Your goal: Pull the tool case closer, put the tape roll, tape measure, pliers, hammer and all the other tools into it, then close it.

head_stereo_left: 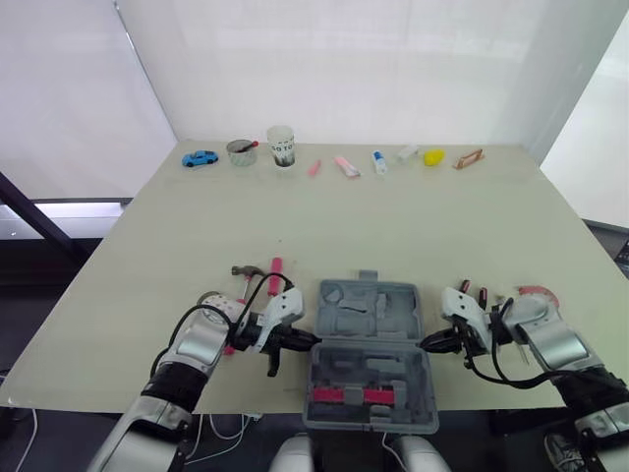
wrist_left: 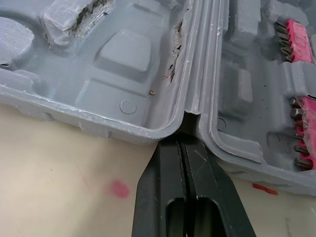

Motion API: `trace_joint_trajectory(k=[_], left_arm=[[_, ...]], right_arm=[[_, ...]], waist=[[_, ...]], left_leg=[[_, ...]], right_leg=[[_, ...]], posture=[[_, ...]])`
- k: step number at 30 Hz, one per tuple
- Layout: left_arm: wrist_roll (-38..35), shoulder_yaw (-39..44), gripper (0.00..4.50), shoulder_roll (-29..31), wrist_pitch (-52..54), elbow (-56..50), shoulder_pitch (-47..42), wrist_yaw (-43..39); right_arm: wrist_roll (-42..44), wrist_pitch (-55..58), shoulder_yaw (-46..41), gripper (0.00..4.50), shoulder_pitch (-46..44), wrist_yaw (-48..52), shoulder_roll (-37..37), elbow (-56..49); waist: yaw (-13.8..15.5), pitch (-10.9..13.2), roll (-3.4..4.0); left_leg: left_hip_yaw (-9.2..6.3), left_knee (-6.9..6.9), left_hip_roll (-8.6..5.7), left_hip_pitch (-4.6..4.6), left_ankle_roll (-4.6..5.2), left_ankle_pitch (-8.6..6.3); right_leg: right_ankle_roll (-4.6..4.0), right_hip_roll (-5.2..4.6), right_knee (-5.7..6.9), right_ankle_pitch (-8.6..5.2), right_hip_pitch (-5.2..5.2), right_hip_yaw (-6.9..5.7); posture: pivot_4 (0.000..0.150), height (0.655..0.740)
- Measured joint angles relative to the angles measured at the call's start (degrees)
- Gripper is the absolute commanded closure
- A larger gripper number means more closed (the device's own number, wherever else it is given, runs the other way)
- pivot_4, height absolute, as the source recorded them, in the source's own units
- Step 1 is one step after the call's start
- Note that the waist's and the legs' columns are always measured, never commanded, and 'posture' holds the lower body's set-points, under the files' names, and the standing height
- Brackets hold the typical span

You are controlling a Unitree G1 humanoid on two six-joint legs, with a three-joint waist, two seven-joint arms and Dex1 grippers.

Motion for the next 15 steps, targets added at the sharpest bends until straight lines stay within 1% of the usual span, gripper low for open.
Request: trace_joint_trajectory(k=[6, 15], left_arm=[[-0.08, -0.35, 4.47, 0.83, 1.03, -1.83, 1.03, -0.88], [-0.08, -0.39, 4.47, 0.55, 1.32, -3.09, 1.92, -0.90]], right_arm=[[0.68, 0.95, 0.29, 4.50, 0.97, 0.12, -0.53, -1.70], [2.19, 2.53, 0.48, 4.50, 3.05, 0.18, -2.02, -3.82]], waist=[[0.10, 0.00, 0.00], [0.18, 0.00, 0.00]], left_leg=[[0.00, 0.00, 0.00, 0.00, 0.00, 0.00], [0.01, 0.00, 0.00, -0.01, 0.00, 0.00]], right_leg=[[0.00, 0.00, -0.01, 0.00, 0.00, 0.00], [0.00, -0.01, -0.02, 0.00, 0.00, 0.01]], posture=[[0.150, 0.7400], [0.150, 0.7400]])
